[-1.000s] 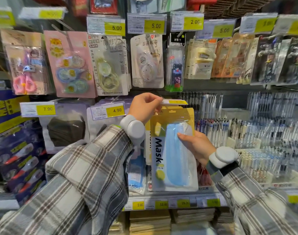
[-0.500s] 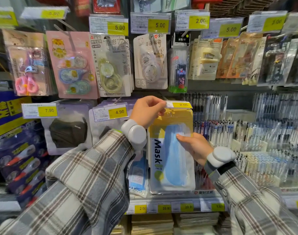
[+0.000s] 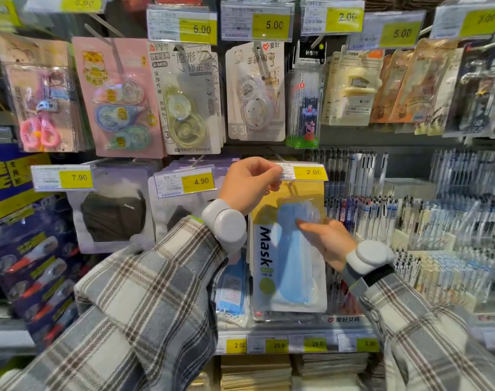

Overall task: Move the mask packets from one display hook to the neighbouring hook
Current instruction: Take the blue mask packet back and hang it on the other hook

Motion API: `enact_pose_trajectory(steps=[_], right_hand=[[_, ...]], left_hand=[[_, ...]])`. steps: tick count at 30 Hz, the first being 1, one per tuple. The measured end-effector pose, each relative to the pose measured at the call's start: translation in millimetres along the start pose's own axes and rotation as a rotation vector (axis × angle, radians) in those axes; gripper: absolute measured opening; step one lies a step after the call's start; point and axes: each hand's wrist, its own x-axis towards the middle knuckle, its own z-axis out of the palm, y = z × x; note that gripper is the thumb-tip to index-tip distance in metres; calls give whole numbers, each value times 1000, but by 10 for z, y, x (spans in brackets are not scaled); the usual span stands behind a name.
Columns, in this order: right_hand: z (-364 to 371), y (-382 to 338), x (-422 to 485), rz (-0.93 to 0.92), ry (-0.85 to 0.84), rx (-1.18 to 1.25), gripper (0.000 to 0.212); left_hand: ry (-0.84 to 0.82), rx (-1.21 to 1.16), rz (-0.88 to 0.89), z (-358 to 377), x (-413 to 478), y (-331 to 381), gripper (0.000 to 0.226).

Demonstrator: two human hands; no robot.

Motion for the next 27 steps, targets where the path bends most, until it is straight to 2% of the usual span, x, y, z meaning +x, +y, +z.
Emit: enact_pose_trajectory(steps=[3,6,8,11,18,22,27], right_hand=[[-18,47,99,1,31,-32,78],[-4,79,161,-11,41,-12,84],[61,35,125,-7,80,-40,77],[92,23,116,-5,115,-133,51],[-60,47,125,-25,174,-221,24],[-156,-15,-16,-84,251,-236,31],[-130,-136,-234,-145,371,-166,28]], left_hand=[[4,-27,-13,11,-5,-35,10],[-6,-26,-20,4,-15,-66,8],[-15,-25,-18,-5,-20,-75,8],[-22,-28,-27,-3,-28,-88,9],[-20,-28,-64,-21,-69,-159,10],[-47,-23,-106,-70,-177,-212,8],[-38,-3,-131,-196,-337,-297,10]])
